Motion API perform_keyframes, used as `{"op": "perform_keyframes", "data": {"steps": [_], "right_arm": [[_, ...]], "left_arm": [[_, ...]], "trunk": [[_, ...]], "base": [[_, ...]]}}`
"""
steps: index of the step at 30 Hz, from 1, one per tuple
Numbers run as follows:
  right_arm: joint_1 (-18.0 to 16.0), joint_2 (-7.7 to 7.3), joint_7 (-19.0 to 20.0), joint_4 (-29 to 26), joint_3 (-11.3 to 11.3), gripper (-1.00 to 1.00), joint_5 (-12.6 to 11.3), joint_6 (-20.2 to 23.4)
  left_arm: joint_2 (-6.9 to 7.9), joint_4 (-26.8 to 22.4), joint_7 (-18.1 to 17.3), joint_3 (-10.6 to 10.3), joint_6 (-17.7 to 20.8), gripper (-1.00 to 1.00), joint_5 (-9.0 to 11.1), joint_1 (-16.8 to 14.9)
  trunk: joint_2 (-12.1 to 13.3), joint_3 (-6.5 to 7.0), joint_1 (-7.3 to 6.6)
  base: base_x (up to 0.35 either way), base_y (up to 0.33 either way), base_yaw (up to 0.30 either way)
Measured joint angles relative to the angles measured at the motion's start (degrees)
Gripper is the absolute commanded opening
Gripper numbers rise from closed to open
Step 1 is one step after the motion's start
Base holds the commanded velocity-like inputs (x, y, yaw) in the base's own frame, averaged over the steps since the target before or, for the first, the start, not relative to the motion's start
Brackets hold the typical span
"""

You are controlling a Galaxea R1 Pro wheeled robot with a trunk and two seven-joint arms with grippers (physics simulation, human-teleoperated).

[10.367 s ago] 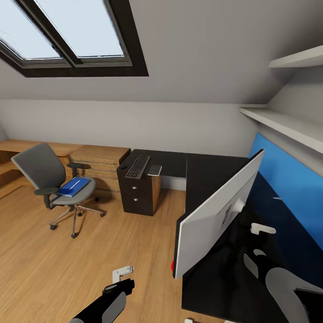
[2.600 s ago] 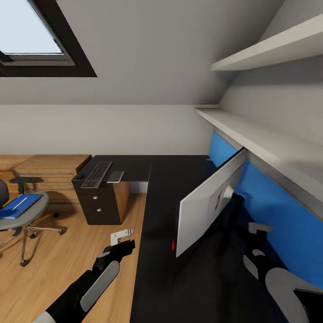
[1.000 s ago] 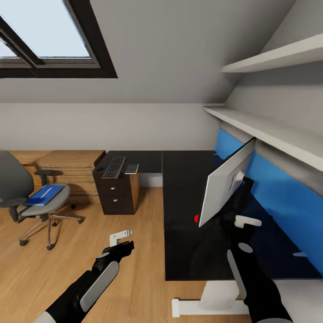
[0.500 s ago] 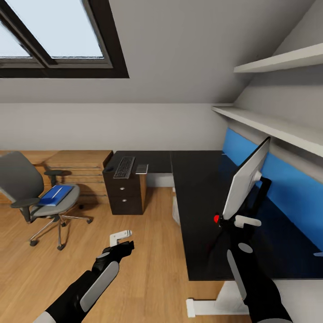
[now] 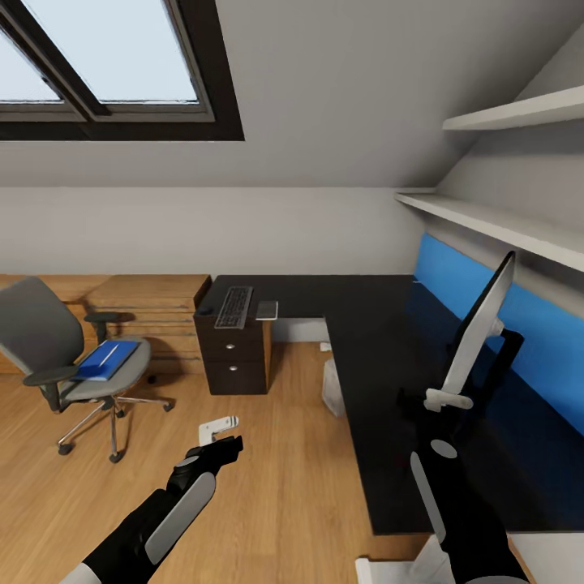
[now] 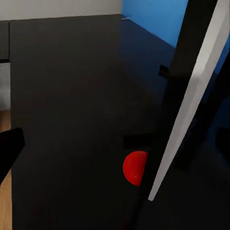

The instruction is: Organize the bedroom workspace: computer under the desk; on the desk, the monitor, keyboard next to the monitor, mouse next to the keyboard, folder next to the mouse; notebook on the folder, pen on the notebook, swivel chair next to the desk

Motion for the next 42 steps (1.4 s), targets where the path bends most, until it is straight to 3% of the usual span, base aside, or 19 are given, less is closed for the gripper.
{"op": "perform_keyframes", "data": {"steps": [5, 9, 15, 26, 38, 42], "right_arm": [[0.0, -0.01, -0.2, 0.3, 0.0, 1.00, 2.1, -0.5], [0.0, -0.05, -1.1, 1.7, 0.0, 1.00, 5.6, -5.4], [0.0, -0.11, -5.0, 2.5, -0.2, 1.00, 6.1, -6.9], [0.0, -0.40, -6.3, 3.1, -2.1, 1.00, 6.0, -6.7], [0.0, -0.46, -6.4, 3.5, -2.6, 1.00, 5.9, -6.7], [-0.1, -0.52, -6.4, 4.6, -4.9, 1.00, 5.9, -6.7]], "left_arm": [[-0.09, 0.0, 0.0, 0.0, 0.0, 1.00, 0.0, 0.0], [-0.17, 0.0, 0.0, -0.1, 0.0, 1.00, 0.0, 0.0], [-0.30, 0.3, 0.0, -0.1, 0.0, 1.00, 0.0, 0.0], [-0.36, 0.5, 0.0, -0.4, -0.1, 1.00, -0.1, 0.0], [-0.36, 0.5, 0.0, -0.5, -0.1, 1.00, -0.1, 0.0], [-0.36, 0.5, 0.0, -0.5, 0.0, 1.00, -0.1, 0.0]], "trunk": [[0.0, 0.00, 0.01], [0.0, 0.00, -0.01], [0.0, 0.00, 0.01], [0.0, 0.00, 0.01], [0.0, 0.00, 0.01], [0.0, 0.00, 0.01]], "base": [[0.029, 0.017, 0.000], [0.192, 0.003, 0.000], [0.051, 0.000, 0.000], [0.004, 0.000, 0.000], [0.118, 0.000, 0.000], [0.001, 0.000, 0.000]]}}
